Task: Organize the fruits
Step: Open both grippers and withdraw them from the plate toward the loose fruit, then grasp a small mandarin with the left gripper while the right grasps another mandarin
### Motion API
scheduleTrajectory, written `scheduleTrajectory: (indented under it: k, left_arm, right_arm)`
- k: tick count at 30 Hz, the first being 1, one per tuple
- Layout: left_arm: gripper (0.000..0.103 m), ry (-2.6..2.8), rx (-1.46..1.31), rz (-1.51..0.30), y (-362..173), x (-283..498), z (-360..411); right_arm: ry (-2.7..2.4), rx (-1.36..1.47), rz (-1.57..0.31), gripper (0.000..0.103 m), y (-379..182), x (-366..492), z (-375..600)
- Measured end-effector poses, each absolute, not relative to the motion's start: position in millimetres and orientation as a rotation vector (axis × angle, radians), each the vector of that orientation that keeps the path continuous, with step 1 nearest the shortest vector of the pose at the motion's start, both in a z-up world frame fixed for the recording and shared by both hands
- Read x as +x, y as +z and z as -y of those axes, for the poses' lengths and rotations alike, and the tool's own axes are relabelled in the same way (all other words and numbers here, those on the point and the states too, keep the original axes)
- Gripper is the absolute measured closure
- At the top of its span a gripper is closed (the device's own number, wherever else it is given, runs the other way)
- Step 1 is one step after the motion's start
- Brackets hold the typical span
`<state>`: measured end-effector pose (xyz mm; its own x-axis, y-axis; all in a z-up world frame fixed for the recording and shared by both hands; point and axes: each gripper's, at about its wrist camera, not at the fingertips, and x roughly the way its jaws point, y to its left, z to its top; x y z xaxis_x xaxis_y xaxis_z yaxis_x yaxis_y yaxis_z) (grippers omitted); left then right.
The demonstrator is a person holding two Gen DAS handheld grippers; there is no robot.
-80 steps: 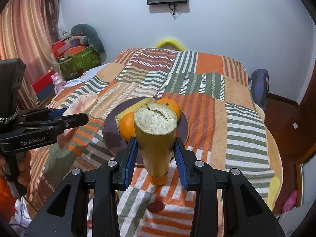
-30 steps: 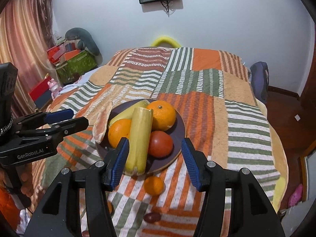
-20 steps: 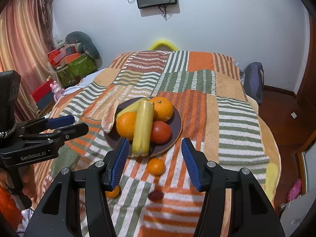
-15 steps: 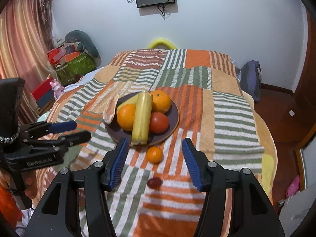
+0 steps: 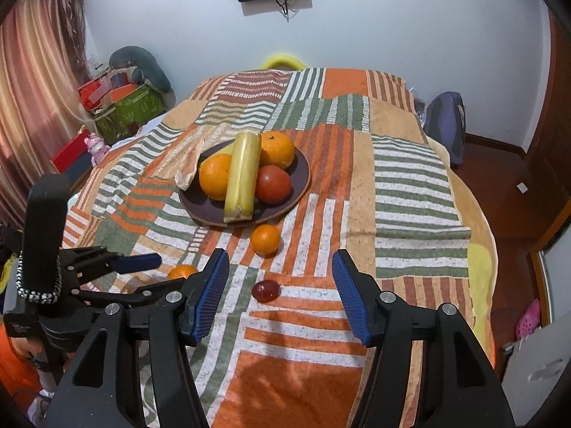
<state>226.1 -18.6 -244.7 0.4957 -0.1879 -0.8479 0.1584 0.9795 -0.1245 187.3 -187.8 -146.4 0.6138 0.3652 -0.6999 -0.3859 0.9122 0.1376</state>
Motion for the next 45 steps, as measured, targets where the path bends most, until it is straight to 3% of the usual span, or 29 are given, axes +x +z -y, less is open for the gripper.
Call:
scheduleTrajectory:
  k: [3, 21, 25, 31, 34, 45]
  left_arm:
    - [0.066, -0.224, -0.046, -1.055, -252.4, 228.6, 19.9]
    - [0.067, -0.15, -0.087, -0.952, -232.2, 247.7, -36.9]
    - [0.067, -0.152, -0.107, -0.943, -232.2, 253.2, -45.4]
    - [0.067, -0.156, -0.1, -0.921, -229.1, 260.5, -46.6]
    - [0.067, -0.159, -0.102, -0.916, -227.9, 263.1, -45.6]
    - [0.067, -0.163, -0.099, -0.859, -202.8, 265.7, -42.5]
  right_arm:
    - [0.435, -0.027, -0.812, 0.047, -150.1, 189.0, 187.6]
    - [0.477, -0.091, -0.892, 0.047, -191.6, 231.3, 150.5]
    - [0.491, -0.101, -0.932, 0.062, -205.6, 242.1, 143.0]
    - [0.496, -0.094, -0.955, 0.063, -214.9, 251.9, 139.9]
    - [0.517, -0.103, -0.955, 0.072, -216.4, 251.4, 135.3]
    - [0.503, -0.094, -0.884, 0.072, -189.7, 249.1, 145.0]
